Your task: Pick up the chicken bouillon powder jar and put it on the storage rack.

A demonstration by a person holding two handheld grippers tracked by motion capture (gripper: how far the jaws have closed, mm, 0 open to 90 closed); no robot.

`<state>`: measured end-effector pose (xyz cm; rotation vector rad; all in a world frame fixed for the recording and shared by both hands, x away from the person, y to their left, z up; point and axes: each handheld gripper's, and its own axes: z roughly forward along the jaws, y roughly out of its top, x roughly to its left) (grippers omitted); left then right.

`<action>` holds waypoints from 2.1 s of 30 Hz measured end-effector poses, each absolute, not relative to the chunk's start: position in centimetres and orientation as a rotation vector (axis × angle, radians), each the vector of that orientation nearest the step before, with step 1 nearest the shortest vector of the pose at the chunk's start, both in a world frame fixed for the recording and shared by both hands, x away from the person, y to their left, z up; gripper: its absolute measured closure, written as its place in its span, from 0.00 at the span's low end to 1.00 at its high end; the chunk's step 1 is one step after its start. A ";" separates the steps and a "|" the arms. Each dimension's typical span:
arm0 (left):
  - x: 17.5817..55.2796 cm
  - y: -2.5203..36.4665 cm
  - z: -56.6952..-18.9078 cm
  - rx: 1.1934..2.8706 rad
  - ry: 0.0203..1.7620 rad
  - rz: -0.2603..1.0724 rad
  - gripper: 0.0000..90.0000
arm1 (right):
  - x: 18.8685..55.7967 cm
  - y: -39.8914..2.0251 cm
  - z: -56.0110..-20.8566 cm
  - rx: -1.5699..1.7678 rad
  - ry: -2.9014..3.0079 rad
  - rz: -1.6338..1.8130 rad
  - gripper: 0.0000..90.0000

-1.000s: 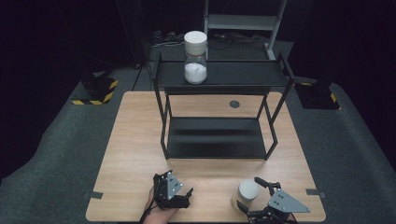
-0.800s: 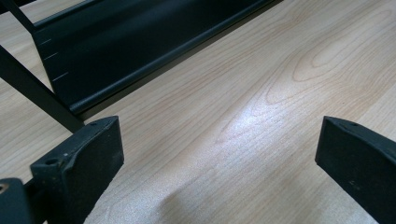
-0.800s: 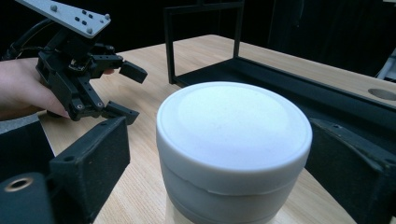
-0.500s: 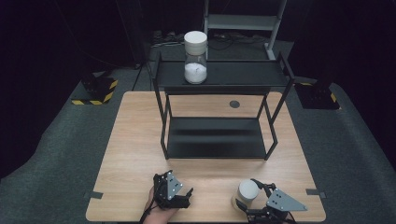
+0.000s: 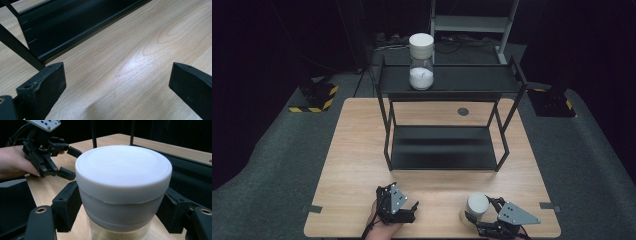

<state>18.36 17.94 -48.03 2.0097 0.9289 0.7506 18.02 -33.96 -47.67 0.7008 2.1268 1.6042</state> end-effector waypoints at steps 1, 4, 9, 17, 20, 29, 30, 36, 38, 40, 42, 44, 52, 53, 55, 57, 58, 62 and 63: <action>18.4 17.9 -48.0 2.010 0.929 0.751 0.02 | 18.1 -34.0 -47.7 0.698 2.130 1.605 0.33; 18.4 18.0 -48.0 2.010 0.927 0.750 0.02 | 18.2 -34.1 -47.8 0.698 2.133 1.606 0.35; 18.4 18.0 -48.0 2.010 0.926 0.749 0.02 | 18.2 -34.2 -47.8 0.694 2.133 1.608 0.37; 18.4 18.0 -48.0 2.014 0.922 0.750 0.02 | 18.2 -34.2 -47.8 0.674 2.131 1.598 0.37; 18.4 18.0 -48.0 2.014 0.921 0.750 0.02 | 18.2 -34.2 -47.8 0.677 2.132 1.600 0.37; 18.4 18.0 -48.0 2.015 0.919 0.750 0.02 | 18.0 -34.2 -47.8 0.704 2.108 1.600 0.38; 18.4 18.0 -48.0 2.015 0.919 0.750 0.02 | 17.9 -34.2 -47.7 0.710 2.102 1.599 0.38; 18.4 17.9 -48.0 2.016 0.917 0.751 0.02 | 17.5 -34.5 -47.6 0.743 2.043 1.597 0.38; 18.3 17.9 -48.0 2.016 0.915 0.753 0.02 | 17.4 -34.6 -47.5 0.753 2.026 1.593 0.38; 18.3 18.0 -48.1 2.015 0.914 0.753 0.02 | 17.4 -34.6 -47.5 0.762 2.016 1.590 0.38; 18.4 18.1 -48.0 2.013 0.914 0.745 0.02 | 17.2 -34.6 -47.4 0.787 1.984 1.585 0.38; 18.5 18.1 -48.0 2.015 0.914 0.740 0.02 | 17.2 -34.6 -47.2 0.799 1.962 1.580 0.38; 18.5 18.6 -48.1 1.992 0.919 0.719 0.02 | 17.1 -34.2 -46.5 0.833 1.890 1.577 0.38; 18.5 18.6 -48.1 1.993 0.919 0.719 0.02 | 17.1 -34.0 -46.3 0.840 1.884 1.575 0.38; 18.5 18.6 -48.1 1.993 0.918 0.720 0.02 | 17.2 -33.7 -46.3 0.847 1.876 1.572 0.38; 18.5 18.6 -48.1 1.994 0.916 0.720 0.02 | 17.2 -33.6 -46.2 0.849 1.873 1.570 0.38; 18.5 18.6 -48.1 1.996 0.913 0.717 0.02 | 17.4 -33.5 -46.1 0.852 1.867 1.571 0.38; 18.5 18.5 -48.1 2.004 0.905 0.724 0.02 | 17.9 -33.2 -45.5 0.859 1.854 1.575 0.38; 18.5 18.5 -48.1 2.006 0.902 0.727 0.02 | 18.0 -33.1 -45.3 0.862 1.850 1.578 0.38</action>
